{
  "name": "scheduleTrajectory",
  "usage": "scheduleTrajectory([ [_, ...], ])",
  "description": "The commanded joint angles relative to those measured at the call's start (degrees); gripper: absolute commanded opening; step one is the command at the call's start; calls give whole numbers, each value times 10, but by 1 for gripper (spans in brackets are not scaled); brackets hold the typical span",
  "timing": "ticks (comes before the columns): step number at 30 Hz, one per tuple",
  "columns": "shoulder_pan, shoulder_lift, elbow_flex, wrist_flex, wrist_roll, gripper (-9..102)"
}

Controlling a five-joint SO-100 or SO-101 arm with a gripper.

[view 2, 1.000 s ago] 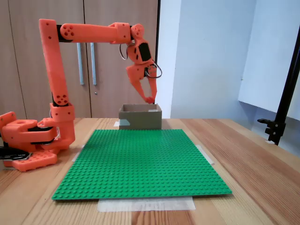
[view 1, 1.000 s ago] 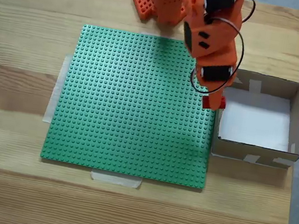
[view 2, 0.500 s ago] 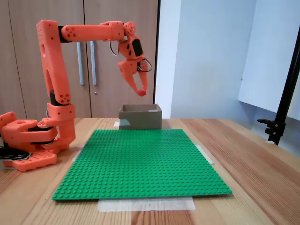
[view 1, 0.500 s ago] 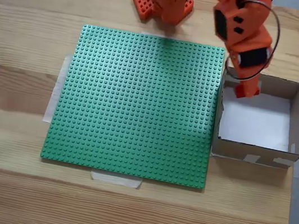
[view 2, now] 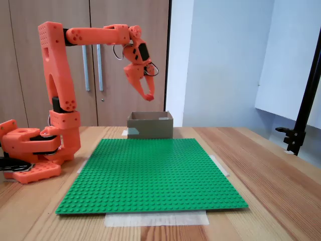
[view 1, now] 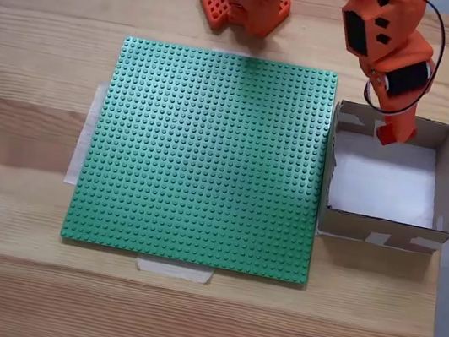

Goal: Pick the red lego block and put it in the box.

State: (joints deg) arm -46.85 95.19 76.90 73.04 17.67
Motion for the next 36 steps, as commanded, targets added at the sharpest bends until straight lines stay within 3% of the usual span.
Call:
scheduleTrajectory([
  [1,-10,-10,-30,6,-3,5],
  [13,-16,-87,-111,34,9,6],
  [36,-9,-133,-109,21,23,10],
])
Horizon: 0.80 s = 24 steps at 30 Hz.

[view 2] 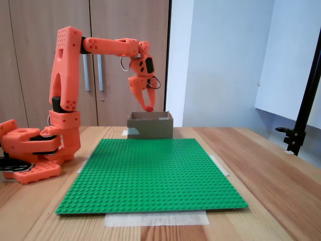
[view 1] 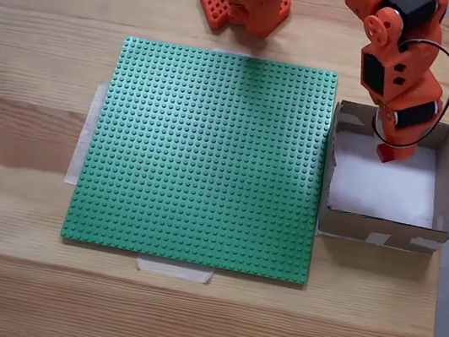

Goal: Pick the red lego block and put it in the box.

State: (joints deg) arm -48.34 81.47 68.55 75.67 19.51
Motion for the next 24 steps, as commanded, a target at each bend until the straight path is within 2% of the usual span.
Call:
scheduleTrajectory([
  [1,6,4,-24,-6,4,10],
  [24,6,4,-22,-2,4,14],
])
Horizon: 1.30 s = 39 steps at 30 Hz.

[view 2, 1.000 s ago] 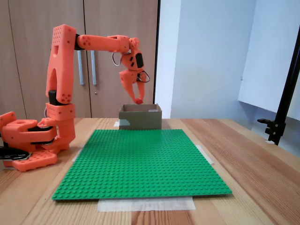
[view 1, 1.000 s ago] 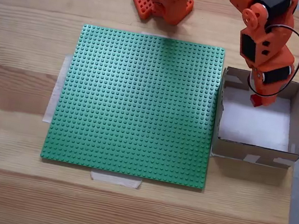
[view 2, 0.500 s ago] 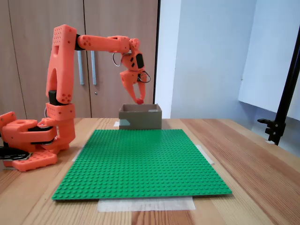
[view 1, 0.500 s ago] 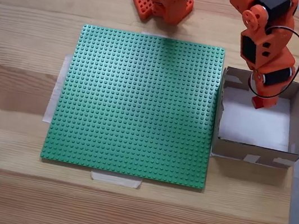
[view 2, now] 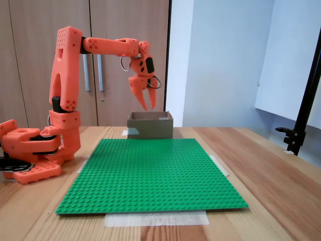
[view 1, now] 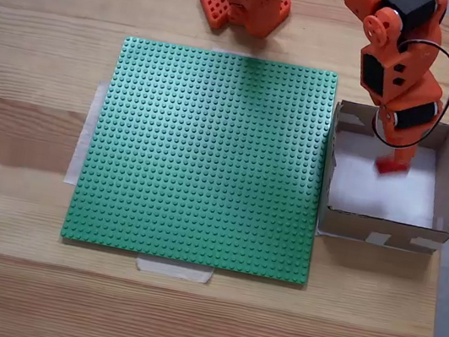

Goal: Pick the red lego block and put it in the box.

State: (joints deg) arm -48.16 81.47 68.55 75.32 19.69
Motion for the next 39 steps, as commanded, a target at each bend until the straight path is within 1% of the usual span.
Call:
scheduleTrajectory([
  [1,4,4,-22,3,2,15],
  [16,5,43,-4,-6,-8,15],
  [19,9,87,42,-33,-19,14],
  [27,44,213,172,-95,-63,8],
  [32,83,287,245,-130,-88,-1],
  [39,132,402,342,-153,-120,-1],
])
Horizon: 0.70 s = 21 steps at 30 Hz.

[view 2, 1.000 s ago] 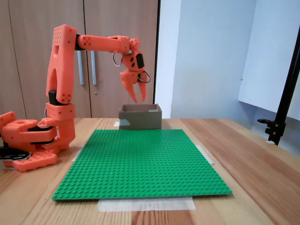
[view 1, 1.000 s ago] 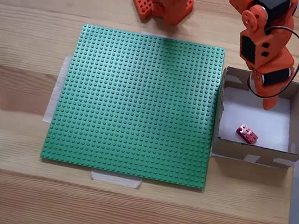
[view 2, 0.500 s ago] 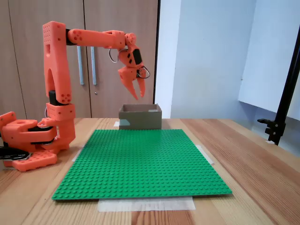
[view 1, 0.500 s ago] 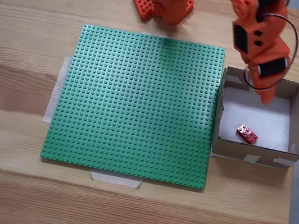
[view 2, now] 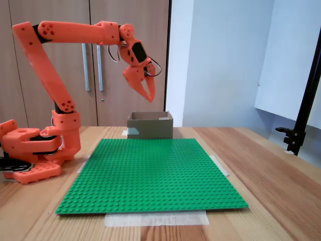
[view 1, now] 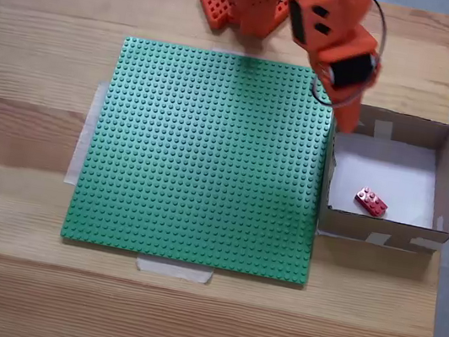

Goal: Pick the red lego block and put it in the box.

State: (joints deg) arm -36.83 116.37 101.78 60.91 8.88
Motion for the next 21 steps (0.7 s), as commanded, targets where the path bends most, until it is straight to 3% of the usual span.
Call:
scheduleTrajectory([
  [1,27,69,20,-11,-16,-1],
  [21,235,367,287,-108,-77,-1],
])
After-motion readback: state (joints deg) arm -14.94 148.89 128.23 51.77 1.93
